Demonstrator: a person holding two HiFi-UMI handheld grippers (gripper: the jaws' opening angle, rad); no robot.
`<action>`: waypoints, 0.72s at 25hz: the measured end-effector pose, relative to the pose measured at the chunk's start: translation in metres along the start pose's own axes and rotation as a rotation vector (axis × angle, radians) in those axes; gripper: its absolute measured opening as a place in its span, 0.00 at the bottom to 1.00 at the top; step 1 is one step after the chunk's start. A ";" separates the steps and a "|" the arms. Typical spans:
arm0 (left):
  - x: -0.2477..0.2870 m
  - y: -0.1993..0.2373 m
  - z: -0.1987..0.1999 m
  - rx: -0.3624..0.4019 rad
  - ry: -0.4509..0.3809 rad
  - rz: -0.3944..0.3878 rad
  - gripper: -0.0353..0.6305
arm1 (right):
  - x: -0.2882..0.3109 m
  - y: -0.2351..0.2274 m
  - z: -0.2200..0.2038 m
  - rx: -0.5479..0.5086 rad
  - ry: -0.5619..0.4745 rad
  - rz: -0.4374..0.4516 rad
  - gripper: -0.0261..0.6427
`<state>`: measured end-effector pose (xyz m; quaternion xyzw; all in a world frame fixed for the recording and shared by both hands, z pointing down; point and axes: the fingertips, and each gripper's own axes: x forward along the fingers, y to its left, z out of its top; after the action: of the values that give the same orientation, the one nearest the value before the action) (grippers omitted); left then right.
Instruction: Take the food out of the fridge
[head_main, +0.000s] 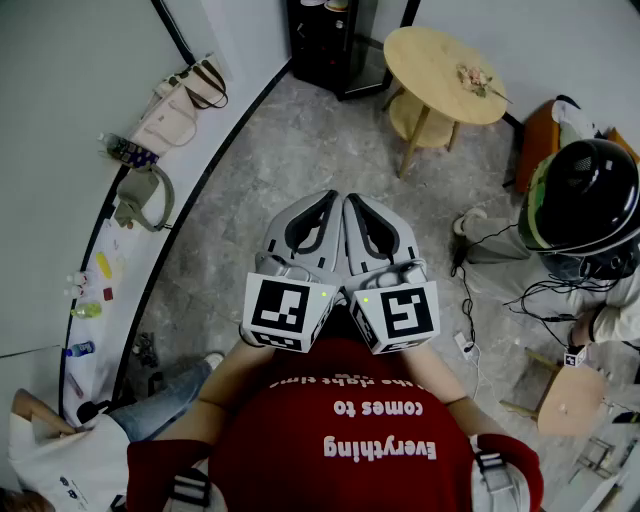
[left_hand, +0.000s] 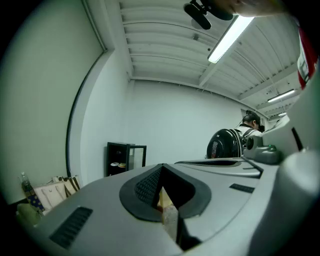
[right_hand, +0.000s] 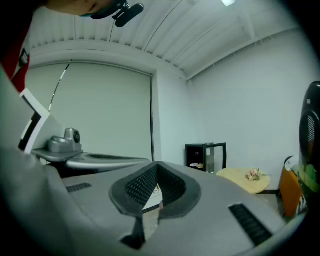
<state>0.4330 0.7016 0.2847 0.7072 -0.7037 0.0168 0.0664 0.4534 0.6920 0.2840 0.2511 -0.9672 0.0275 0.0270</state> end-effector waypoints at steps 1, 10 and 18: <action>0.004 -0.001 -0.001 0.000 0.004 0.000 0.05 | 0.001 -0.004 -0.001 0.002 0.003 -0.001 0.06; 0.021 -0.018 -0.010 -0.001 0.036 -0.014 0.05 | -0.007 -0.027 -0.010 0.030 0.019 -0.017 0.06; 0.020 -0.047 -0.032 -0.014 0.059 0.016 0.05 | -0.033 -0.039 -0.031 0.036 0.025 0.010 0.06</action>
<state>0.4819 0.6860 0.3155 0.7002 -0.7072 0.0333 0.0921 0.5025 0.6757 0.3141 0.2465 -0.9673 0.0482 0.0343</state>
